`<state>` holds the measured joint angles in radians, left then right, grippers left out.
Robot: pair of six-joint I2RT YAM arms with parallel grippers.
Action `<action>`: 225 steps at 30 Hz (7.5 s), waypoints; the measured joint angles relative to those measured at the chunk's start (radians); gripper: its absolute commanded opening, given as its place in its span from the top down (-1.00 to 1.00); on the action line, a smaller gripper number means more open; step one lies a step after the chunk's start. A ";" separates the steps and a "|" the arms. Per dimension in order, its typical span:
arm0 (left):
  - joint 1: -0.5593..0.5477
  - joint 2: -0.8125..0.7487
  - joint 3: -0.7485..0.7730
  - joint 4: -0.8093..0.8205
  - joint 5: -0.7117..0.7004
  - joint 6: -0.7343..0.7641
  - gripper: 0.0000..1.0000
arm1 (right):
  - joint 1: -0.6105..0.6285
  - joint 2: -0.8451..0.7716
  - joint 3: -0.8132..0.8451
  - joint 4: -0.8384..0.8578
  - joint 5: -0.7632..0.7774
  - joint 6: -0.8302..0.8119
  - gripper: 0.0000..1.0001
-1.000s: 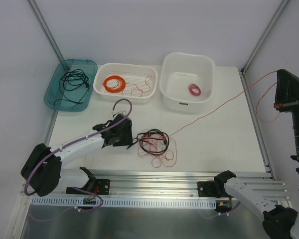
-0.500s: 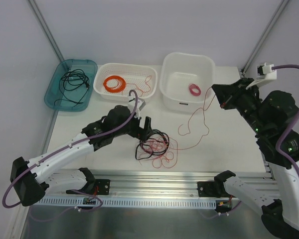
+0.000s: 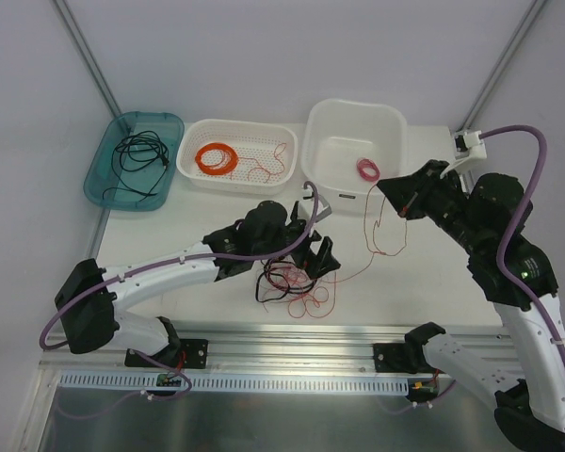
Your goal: Untangle the cables
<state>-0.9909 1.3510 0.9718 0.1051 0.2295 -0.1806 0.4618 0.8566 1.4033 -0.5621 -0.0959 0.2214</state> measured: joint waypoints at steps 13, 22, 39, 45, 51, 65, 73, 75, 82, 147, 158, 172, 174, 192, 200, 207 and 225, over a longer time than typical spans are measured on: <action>-0.058 0.080 0.034 0.285 0.060 0.015 -0.94 | 0.000 -0.016 -0.164 0.005 -0.026 0.065 0.99; -0.077 0.196 0.074 0.333 0.048 -0.004 -0.83 | 0.000 -0.045 -0.180 0.026 -0.026 0.098 0.99; -0.084 0.256 0.100 0.406 0.001 -0.136 1.00 | 0.003 -0.075 -0.232 0.033 -0.013 0.111 0.88; -0.083 0.238 0.122 0.322 -0.032 -0.126 1.00 | 0.004 -0.094 -0.231 -0.006 0.028 0.074 -0.38; -0.066 0.188 0.274 0.109 -0.111 -0.063 1.00 | 0.004 -0.151 -0.233 -0.092 0.138 0.002 -0.70; 0.038 0.118 0.682 -0.178 -0.285 0.127 1.00 | 0.004 -0.222 -0.608 0.026 0.132 -0.008 -0.49; 0.043 0.109 0.694 -0.231 -0.327 0.146 1.00 | 0.013 -0.031 -0.837 0.390 -0.031 0.064 -0.24; 0.044 0.107 0.694 -0.239 -0.337 0.145 1.00 | 0.020 0.017 -0.861 0.469 -0.054 0.079 -0.20; 0.051 0.099 0.694 -0.254 -0.355 0.145 1.00 | 0.063 0.121 -0.872 0.646 -0.102 0.101 -0.11; 0.142 -0.196 0.259 -0.222 -0.275 0.052 1.00 | 0.174 0.143 -0.039 0.138 -0.024 -0.071 0.99; 0.142 -0.218 0.124 -0.108 -0.093 -0.023 0.91 | 0.185 0.228 -0.221 0.178 -0.115 0.011 0.99; 0.142 -0.191 0.086 -0.056 -0.029 -0.048 0.77 | 0.209 0.259 -0.218 0.268 -0.145 0.130 0.99; 0.142 -0.191 0.083 -0.056 -0.029 -0.048 0.72 | 0.214 0.269 -0.218 0.276 -0.148 0.146 0.99; 0.142 -0.200 -0.026 0.041 -0.002 -0.046 0.47 | 0.245 0.299 -0.218 0.332 -0.154 0.269 0.99; 0.142 -0.222 -0.070 0.147 0.024 -0.076 0.55 | 0.258 0.301 -0.218 0.344 -0.148 0.290 0.99; 0.142 -0.221 -0.071 0.168 0.010 -0.120 1.00 | 0.270 0.301 -0.218 0.350 -0.135 0.302 0.99; 0.190 -0.266 -0.070 0.121 -0.127 -0.109 1.00 | 0.274 0.163 -0.208 0.181 0.034 0.188 -0.71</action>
<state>-0.8009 1.0855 0.9016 0.2264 0.1024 -0.2893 0.7357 1.0195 1.1950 -0.3813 -0.0624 0.4095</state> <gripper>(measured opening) 0.009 0.809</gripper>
